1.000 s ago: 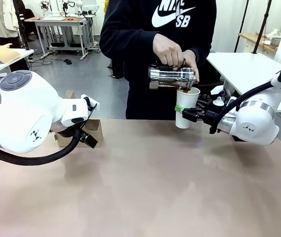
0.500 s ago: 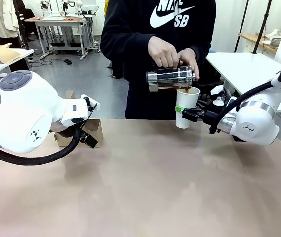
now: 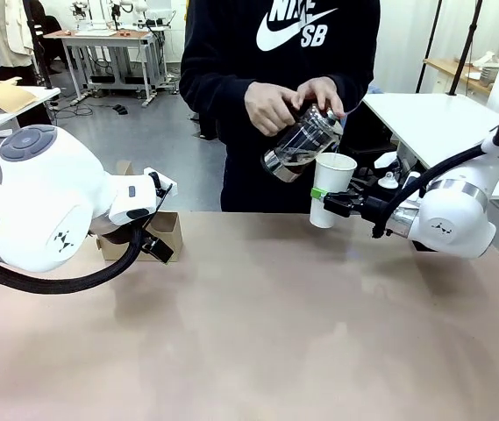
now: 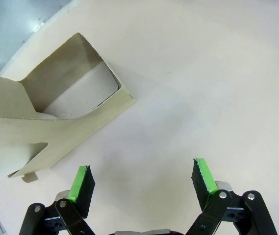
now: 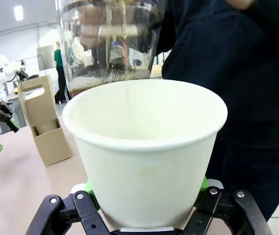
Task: Pour a drink into a cup and package it in a carrier.
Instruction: When a person places the Paper Cup Lid on the 600 ml Paper Cup , lift the 600 ml Paper Cup.
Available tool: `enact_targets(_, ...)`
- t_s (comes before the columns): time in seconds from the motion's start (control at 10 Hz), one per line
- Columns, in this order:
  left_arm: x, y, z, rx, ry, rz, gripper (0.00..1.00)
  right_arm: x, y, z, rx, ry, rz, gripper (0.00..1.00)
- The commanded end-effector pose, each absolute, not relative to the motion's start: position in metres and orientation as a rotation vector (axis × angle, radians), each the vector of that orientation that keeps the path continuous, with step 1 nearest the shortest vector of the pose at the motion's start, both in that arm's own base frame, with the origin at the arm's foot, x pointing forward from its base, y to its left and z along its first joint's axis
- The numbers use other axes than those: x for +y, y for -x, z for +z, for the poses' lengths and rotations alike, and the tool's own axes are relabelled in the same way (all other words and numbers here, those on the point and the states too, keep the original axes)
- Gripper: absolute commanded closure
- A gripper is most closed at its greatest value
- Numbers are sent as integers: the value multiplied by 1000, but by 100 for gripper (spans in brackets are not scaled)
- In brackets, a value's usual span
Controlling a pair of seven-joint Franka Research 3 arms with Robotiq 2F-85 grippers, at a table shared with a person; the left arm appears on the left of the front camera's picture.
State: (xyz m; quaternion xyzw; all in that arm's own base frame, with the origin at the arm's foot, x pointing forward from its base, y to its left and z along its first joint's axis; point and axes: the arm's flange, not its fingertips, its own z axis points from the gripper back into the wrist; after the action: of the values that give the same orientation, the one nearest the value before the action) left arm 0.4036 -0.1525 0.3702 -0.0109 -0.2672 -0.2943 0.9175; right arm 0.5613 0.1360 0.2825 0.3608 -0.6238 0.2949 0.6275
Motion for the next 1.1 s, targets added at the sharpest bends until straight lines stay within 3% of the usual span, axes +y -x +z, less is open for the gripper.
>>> enact_targets(0.0, -152, -404, 370, -550, 25, -604, 0, 138, -560, 287, -1429, -828, 676, 19)
enact_targets(1.0, -152, -404, 370, -550, 25, -604, 0, 138, -560, 287, -1429, -828, 676, 19)
